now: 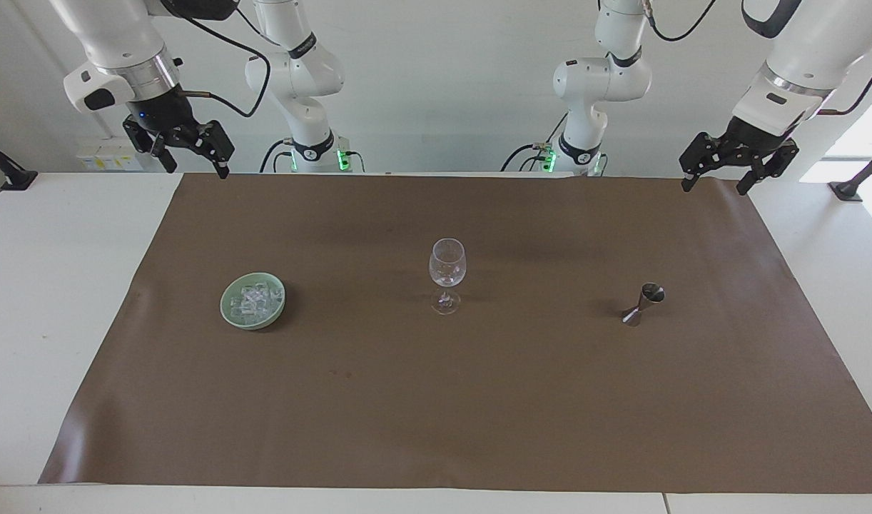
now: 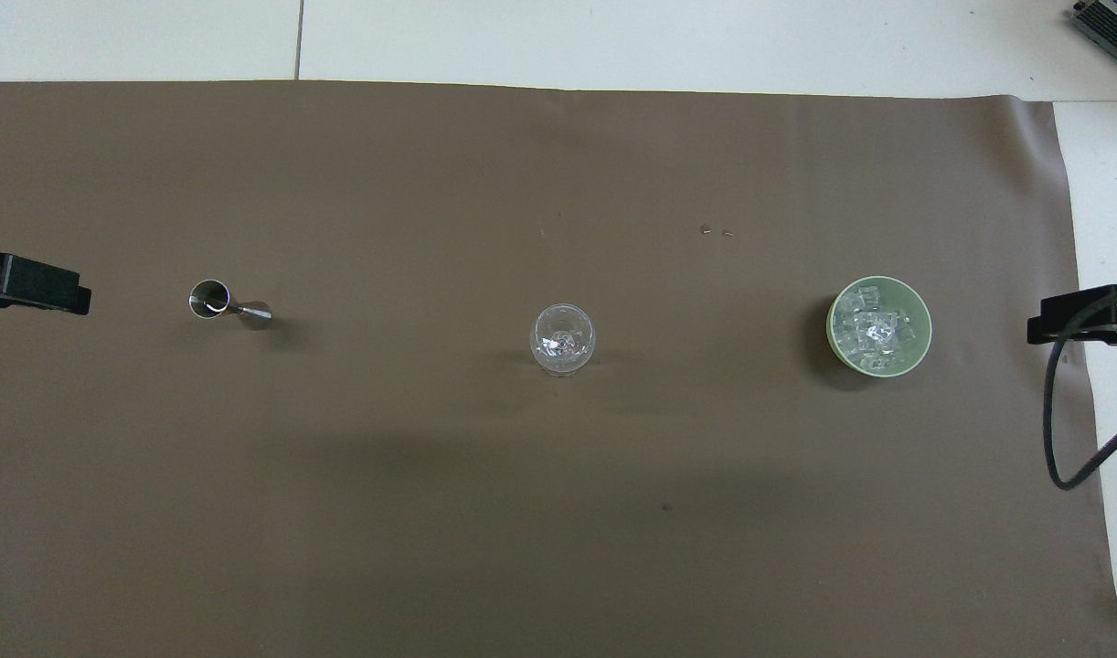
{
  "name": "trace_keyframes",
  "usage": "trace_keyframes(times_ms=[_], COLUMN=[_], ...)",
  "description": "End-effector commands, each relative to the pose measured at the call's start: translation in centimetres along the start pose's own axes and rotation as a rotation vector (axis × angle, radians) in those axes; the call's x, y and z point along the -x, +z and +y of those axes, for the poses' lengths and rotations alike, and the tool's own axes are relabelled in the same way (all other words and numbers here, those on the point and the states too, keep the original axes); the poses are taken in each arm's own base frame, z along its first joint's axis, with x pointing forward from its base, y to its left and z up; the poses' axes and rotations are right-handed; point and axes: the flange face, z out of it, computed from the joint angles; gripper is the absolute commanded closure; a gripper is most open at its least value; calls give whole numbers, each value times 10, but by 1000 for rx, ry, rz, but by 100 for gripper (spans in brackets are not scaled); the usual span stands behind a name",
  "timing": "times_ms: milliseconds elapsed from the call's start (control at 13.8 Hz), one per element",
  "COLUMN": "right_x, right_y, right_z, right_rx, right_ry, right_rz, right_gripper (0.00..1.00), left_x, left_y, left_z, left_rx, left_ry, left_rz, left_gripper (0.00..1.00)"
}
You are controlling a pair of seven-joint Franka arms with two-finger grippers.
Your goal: Pour wine and add ice with both arms
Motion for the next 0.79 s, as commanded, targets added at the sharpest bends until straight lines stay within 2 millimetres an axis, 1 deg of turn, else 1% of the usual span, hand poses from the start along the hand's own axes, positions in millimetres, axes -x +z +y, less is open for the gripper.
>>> trace_keyframes(times_ms=[0, 289, 433, 722], right_x=[5, 5, 5, 5], right_y=[-1, -1, -1, -1], right_z=[2, 1, 1, 1], right_rx=[-23, -25, -25, -25], right_ry=[-26, -26, -26, -26], right_rz=[1, 1, 1, -1], right_gripper=[0, 0, 0, 0], left_x=[3, 12, 9, 10], left_y=[6, 19, 19, 19], left_z=[8, 15, 13, 12], left_rx=[10, 10, 7, 9], left_ry=[28, 26, 24, 23], left_rz=[21, 19, 56, 36], left_gripper=[0, 0, 0, 0])
